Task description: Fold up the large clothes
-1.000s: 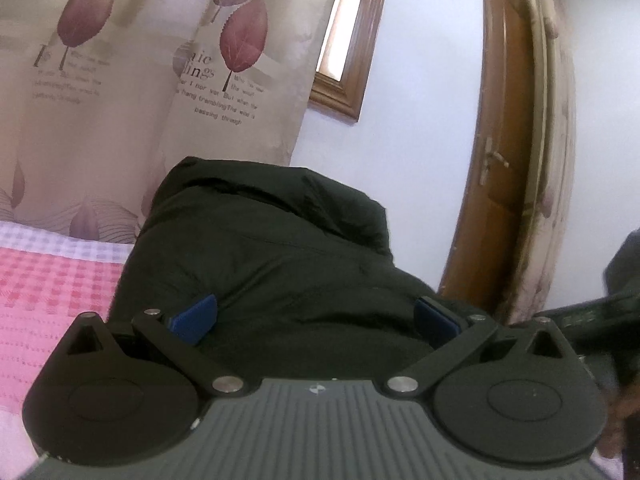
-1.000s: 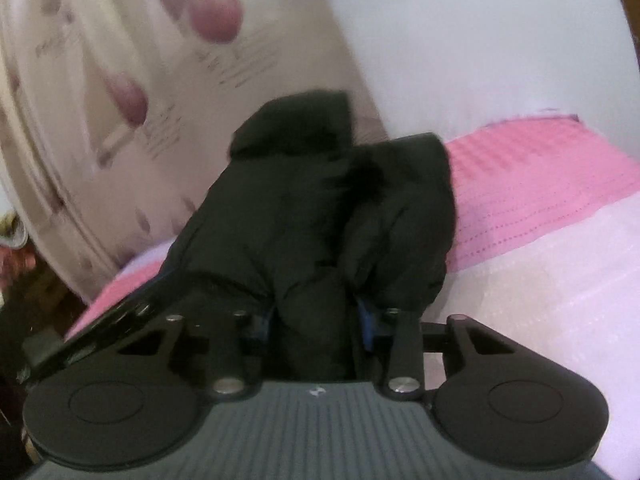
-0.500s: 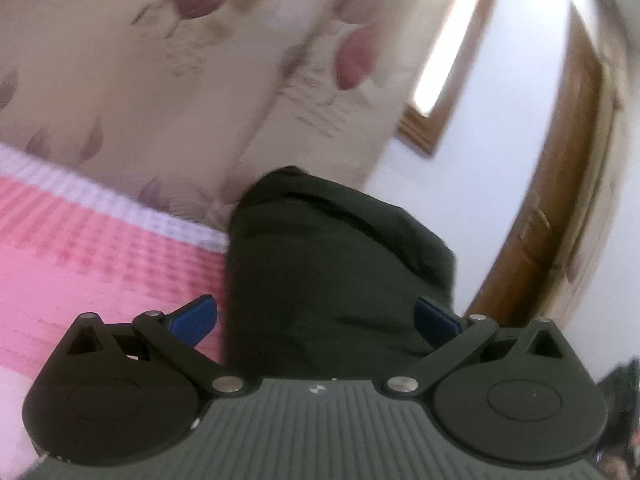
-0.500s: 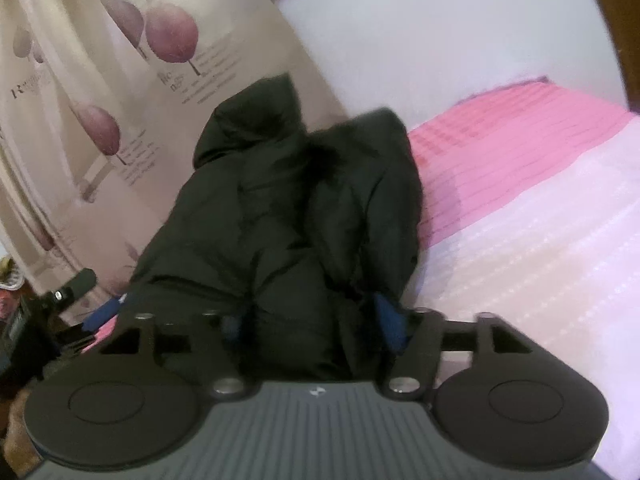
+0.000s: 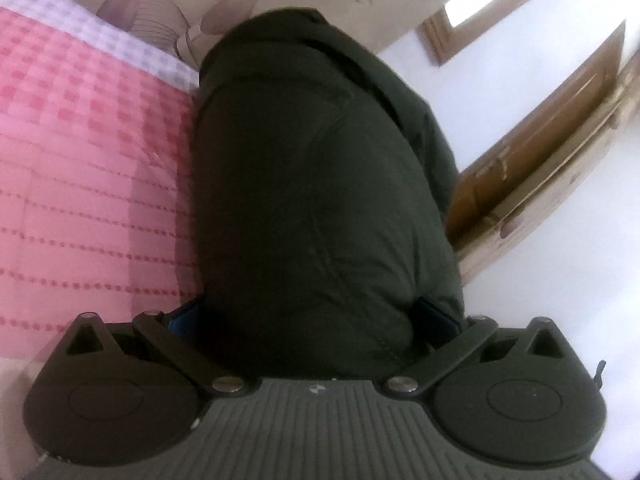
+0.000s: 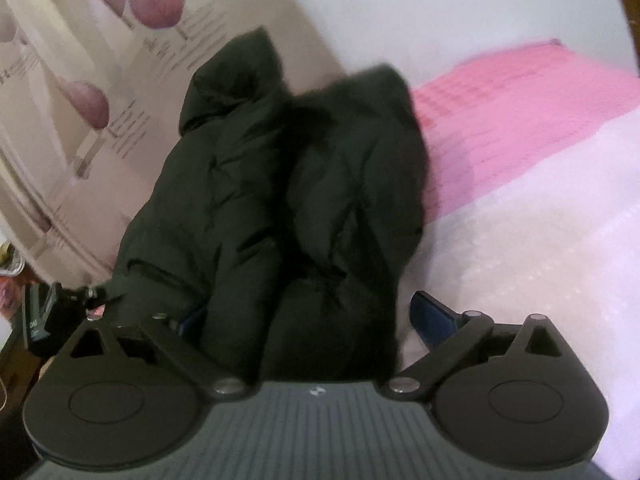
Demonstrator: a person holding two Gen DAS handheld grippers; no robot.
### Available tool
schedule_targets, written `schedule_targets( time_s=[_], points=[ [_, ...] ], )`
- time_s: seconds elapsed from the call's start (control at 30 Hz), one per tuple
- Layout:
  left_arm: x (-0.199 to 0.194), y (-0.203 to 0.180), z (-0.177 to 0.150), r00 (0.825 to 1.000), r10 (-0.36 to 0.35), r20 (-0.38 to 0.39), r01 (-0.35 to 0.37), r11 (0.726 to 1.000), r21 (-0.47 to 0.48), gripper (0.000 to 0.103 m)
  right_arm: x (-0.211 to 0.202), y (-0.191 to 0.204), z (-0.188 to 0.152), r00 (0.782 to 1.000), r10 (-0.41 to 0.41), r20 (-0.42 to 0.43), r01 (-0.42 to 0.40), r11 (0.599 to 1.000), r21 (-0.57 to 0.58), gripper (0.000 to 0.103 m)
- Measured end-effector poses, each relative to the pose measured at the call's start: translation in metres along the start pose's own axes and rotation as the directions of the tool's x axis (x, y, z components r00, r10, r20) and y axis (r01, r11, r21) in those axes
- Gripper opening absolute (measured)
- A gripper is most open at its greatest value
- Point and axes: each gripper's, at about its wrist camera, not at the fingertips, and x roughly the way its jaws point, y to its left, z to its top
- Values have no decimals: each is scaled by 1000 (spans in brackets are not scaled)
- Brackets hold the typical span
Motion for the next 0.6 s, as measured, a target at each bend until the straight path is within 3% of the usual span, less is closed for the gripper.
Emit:
schedule_targets(
  time_s=[0.03, 0.07, 0.1, 0.2, 0.43, 0.6],
  points=[
    [0, -2, -1, 1000, 3, 0, -3, 1000, 6, 101, 3, 1, 1, 1000, 10, -5, -10, 1000, -4, 99],
    [-2, -2, -2, 1000, 4, 9, -4, 1000, 8, 96, 6, 0, 2, 999, 32, -16, -32, 999, -2, 86],
    [-4, -3, -3, 1000, 6, 18, -6, 1000, 16, 93, 9, -1, 1, 998, 58, -24, -57, 998, 16, 80],
    [-14, -7, -9, 999, 23, 43, -25, 999, 46, 85, 10, 0, -2, 997, 79, -16, -79, 997, 26, 68],
    [-34, -12, -15, 995, 74, 60, -77, 996, 50, 84, 10, 8, -12, 994, 112, -16, -112, 993, 45, 66],
    [-47, -26, -24, 981, 174, 81, -180, 981, 70, 89, 7, 12, -22, 990, 139, -28, -137, 989, 52, 65]
  ],
)
